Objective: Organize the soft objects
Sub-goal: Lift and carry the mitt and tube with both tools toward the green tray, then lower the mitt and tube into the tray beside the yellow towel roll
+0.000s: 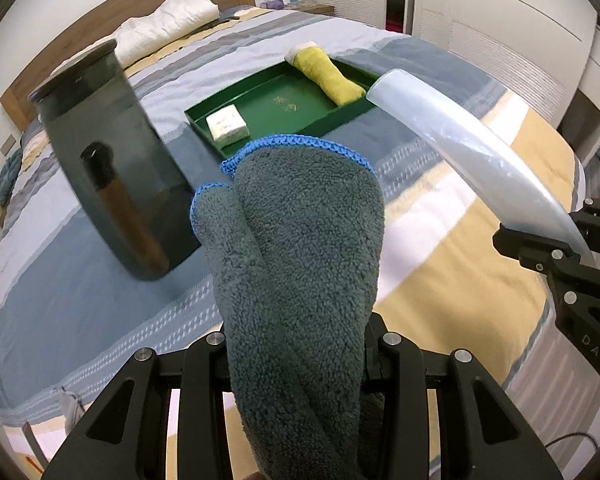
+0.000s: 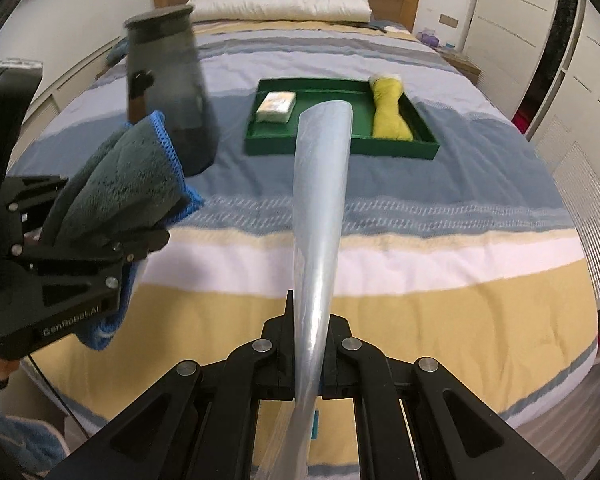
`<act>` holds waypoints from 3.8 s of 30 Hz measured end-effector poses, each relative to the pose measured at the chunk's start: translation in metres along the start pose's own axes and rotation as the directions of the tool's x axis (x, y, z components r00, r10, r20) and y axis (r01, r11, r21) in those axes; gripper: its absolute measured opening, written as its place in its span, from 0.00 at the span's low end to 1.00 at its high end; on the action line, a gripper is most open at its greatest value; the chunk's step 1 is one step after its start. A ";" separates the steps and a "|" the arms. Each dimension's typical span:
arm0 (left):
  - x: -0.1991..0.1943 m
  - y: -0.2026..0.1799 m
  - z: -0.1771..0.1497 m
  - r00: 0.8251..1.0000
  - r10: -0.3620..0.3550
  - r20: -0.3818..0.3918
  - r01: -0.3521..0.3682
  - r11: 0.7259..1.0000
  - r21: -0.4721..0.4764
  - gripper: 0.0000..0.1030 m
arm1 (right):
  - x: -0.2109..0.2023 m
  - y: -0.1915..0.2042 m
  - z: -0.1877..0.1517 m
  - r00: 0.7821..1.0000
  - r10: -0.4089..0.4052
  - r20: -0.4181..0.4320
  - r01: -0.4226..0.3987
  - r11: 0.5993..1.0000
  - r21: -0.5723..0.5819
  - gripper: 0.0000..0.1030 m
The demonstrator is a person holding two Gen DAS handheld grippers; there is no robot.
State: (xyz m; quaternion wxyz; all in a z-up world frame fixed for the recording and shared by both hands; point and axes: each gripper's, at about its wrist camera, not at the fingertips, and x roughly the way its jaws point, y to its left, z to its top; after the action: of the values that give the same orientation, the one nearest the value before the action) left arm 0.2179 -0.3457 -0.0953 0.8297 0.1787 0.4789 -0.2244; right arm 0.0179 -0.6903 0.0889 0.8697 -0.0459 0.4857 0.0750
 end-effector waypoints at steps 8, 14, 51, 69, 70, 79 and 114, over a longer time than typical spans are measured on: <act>0.017 0.009 0.053 0.999 -0.010 0.054 0.015 0.994 -0.105 0.32 | 0.032 -0.030 0.047 0.999 -0.008 0.038 0.008 1.000 0.016 0.04; 0.030 0.020 0.098 0.995 0.011 0.102 0.006 0.986 -0.168 0.32 | 0.051 -0.052 0.090 0.996 -0.034 0.089 0.032 0.999 0.020 0.04; 0.133 0.044 0.173 0.967 0.215 0.134 -0.169 0.943 -0.287 0.32 | 0.274 -0.100 0.252 0.994 -0.030 0.106 0.033 0.999 -0.029 0.05; 0.166 0.039 0.180 0.969 0.234 0.071 -0.207 0.938 -0.277 0.32 | 0.331 -0.088 0.269 0.996 -0.081 0.024 0.083 0.994 -0.072 0.07; 0.167 0.038 0.180 0.970 0.232 0.070 -0.204 0.938 -0.279 0.33 | 0.333 -0.088 0.269 0.996 -0.083 0.022 0.085 0.994 -0.070 0.07; 0.173 0.037 0.180 0.969 0.240 0.060 -0.215 0.937 -0.275 0.34 | 0.344 -0.085 0.269 0.996 -0.085 0.021 0.086 0.994 -0.071 0.07; 0.184 0.039 0.181 0.967 0.251 0.030 -0.232 0.927 -0.295 0.43 | 0.363 -0.077 0.280 0.993 -0.121 0.009 0.122 0.989 -0.080 0.27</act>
State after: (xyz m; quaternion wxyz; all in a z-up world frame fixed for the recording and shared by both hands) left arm 0.4493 -0.4430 -0.1671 0.8837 0.1056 0.4528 -0.0539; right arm 0.4533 -0.6925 -0.0732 0.8711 -0.1103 0.4768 0.0415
